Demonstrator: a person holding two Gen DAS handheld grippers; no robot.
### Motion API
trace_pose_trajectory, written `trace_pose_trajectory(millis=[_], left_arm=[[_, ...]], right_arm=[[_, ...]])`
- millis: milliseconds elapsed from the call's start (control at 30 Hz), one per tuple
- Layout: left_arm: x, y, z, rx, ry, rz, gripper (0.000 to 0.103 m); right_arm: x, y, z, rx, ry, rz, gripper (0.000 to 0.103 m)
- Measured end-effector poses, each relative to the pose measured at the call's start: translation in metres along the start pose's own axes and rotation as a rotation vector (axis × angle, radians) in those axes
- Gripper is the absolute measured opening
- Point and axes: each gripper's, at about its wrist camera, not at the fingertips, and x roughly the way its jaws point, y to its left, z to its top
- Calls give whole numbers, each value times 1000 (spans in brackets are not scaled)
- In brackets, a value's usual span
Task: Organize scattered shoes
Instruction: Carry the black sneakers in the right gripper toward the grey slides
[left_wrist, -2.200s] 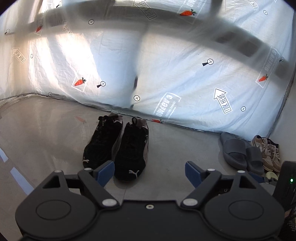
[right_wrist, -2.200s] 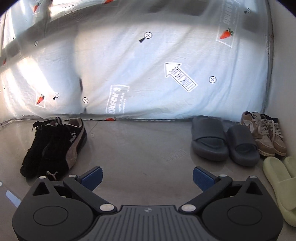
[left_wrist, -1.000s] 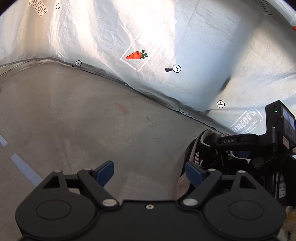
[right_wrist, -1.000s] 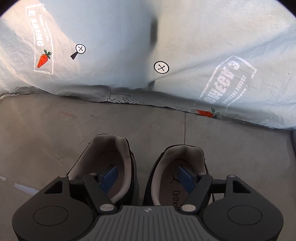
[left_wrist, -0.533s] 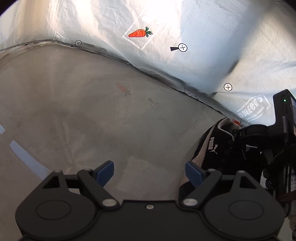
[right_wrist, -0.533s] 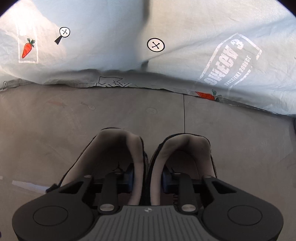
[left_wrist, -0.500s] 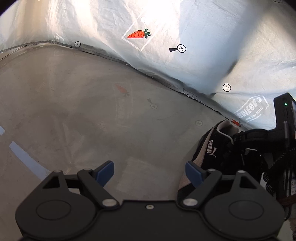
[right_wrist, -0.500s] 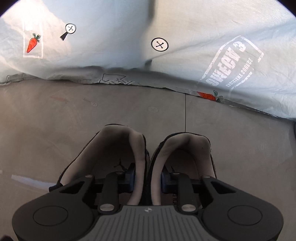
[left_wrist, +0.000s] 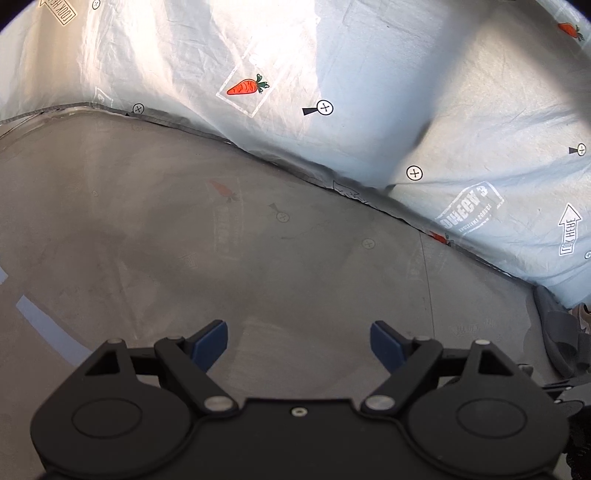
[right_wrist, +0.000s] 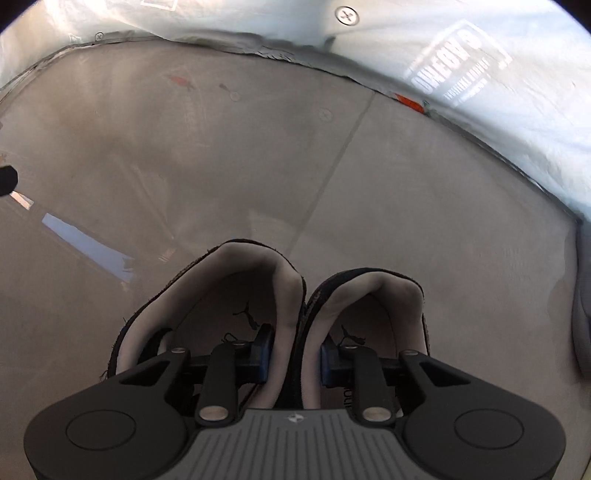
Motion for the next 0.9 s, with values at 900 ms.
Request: trace_pose_trajectory(millis=[900], left_arm=[[-71,-308,-114,212,1,-99,85]], right_arm=[[-30,-332,-158,166,-63,-81,27]])
